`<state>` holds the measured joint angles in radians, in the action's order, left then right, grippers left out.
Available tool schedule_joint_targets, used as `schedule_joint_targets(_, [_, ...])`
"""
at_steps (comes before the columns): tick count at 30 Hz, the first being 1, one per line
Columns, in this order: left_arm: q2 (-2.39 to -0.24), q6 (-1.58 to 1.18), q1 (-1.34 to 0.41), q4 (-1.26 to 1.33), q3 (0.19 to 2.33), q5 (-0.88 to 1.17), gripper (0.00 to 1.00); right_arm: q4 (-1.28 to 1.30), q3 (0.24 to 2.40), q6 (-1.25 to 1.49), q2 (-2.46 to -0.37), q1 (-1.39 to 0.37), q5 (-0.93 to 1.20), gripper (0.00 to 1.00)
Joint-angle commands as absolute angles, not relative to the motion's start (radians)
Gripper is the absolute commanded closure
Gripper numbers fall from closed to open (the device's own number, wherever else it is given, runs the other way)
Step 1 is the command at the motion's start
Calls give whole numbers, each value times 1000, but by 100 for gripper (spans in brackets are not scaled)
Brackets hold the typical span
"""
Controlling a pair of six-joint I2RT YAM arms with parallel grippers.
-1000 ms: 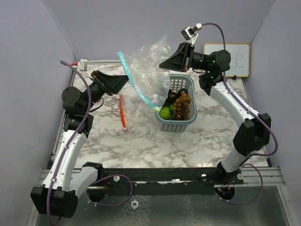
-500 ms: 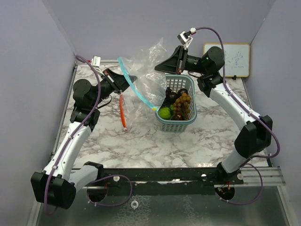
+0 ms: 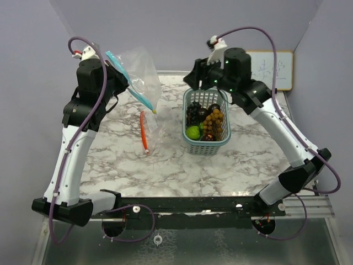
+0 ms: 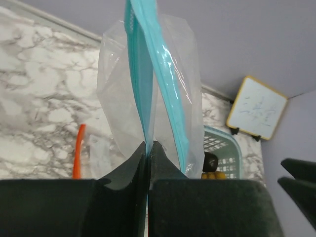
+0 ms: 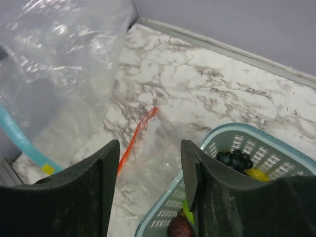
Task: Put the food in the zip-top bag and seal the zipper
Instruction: Open the zipper of the food storage bag.
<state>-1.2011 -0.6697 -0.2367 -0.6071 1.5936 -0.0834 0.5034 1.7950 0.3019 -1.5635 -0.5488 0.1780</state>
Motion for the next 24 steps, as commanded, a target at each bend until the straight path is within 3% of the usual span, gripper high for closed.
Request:
schedule_joint_targets(1, [-1273,-646,-244,-829,1660,-216,100,571,1836,83,-1603,-778,-93,45])
schedule_joint_targets(13, [-1334,-743,-255,-746,1592,-11,100,407,1905,147,-1733,-839,72,43])
schedule_joint_targets(24, [-1355,-770,-258,-700,1548,20,100,349,1908,201,-1788,-864,194,44])
